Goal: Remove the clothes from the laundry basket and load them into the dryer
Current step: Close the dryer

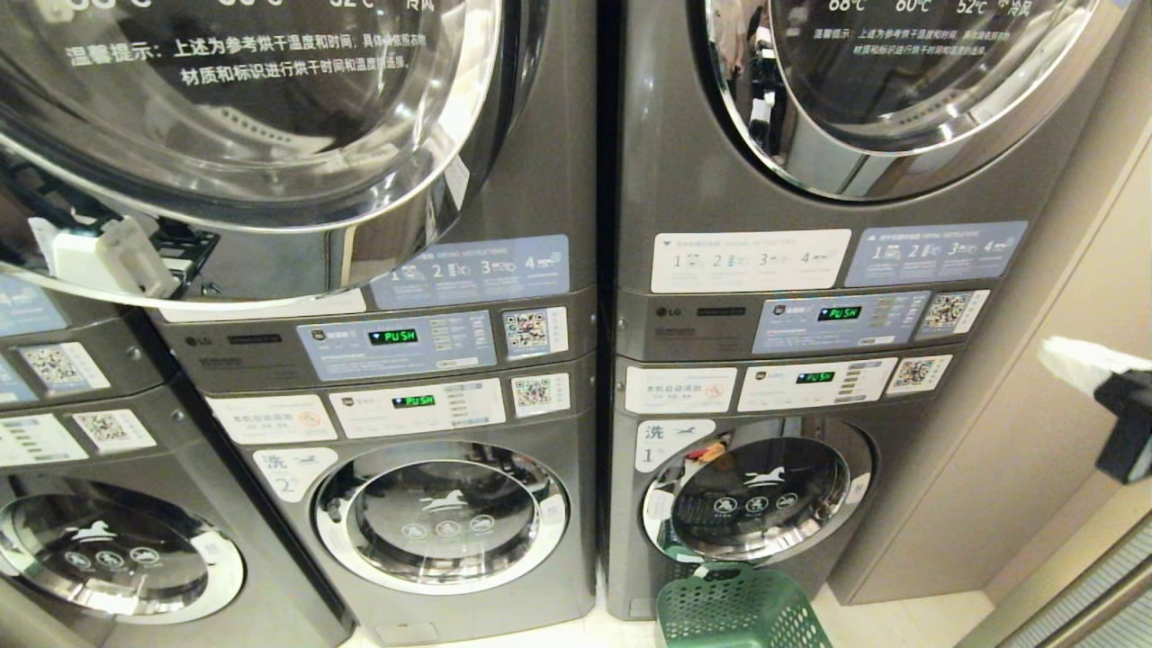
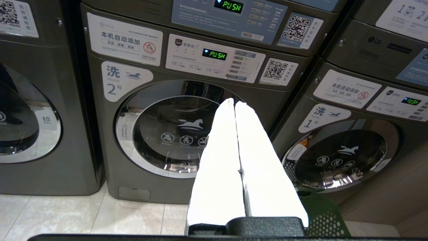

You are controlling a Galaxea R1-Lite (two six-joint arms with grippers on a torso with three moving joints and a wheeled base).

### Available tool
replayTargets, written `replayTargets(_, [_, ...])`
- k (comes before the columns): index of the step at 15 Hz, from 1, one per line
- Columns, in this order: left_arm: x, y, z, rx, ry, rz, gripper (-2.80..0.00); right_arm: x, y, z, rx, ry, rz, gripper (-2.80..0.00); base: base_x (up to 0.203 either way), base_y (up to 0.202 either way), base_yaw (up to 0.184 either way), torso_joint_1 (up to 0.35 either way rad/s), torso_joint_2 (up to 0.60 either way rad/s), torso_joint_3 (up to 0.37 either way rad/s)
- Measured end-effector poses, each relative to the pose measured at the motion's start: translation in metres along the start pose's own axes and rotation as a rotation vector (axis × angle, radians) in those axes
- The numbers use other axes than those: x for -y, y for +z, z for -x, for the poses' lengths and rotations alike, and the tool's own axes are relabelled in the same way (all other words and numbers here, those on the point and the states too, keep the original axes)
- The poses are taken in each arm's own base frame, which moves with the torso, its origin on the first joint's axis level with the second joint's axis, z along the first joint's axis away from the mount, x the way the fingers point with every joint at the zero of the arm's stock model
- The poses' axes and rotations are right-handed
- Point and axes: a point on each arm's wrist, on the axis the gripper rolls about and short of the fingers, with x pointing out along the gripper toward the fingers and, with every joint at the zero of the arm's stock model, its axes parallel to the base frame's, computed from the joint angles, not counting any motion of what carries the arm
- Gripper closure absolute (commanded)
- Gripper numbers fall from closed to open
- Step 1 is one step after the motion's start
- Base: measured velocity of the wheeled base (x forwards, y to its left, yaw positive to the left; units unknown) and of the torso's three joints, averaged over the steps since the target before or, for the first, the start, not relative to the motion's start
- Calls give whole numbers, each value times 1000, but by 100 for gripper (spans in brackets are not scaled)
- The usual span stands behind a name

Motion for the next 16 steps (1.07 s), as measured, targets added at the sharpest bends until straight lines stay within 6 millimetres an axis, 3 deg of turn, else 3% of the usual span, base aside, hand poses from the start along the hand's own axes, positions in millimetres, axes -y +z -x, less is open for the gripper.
replayTargets(4, [0,0,0,1,0,0,0,-2,-69,59,-158,12,-64,0,0,0,0,0,0,0])
replayTargets(7, [0,0,0,1,0,0,0,-10,-114,95,-175,62,-53,0,0,0,0,0,0,0])
replayTargets(12, [0,0,0,1,0,0,0,-19,-147,139,-68,77,-47,0,0,0,0,0,0,0])
replayTargets(16, [0,0,0,1,0,0,0,-18,-160,149,20,-103,-1,0,0,0,0,0,0,0])
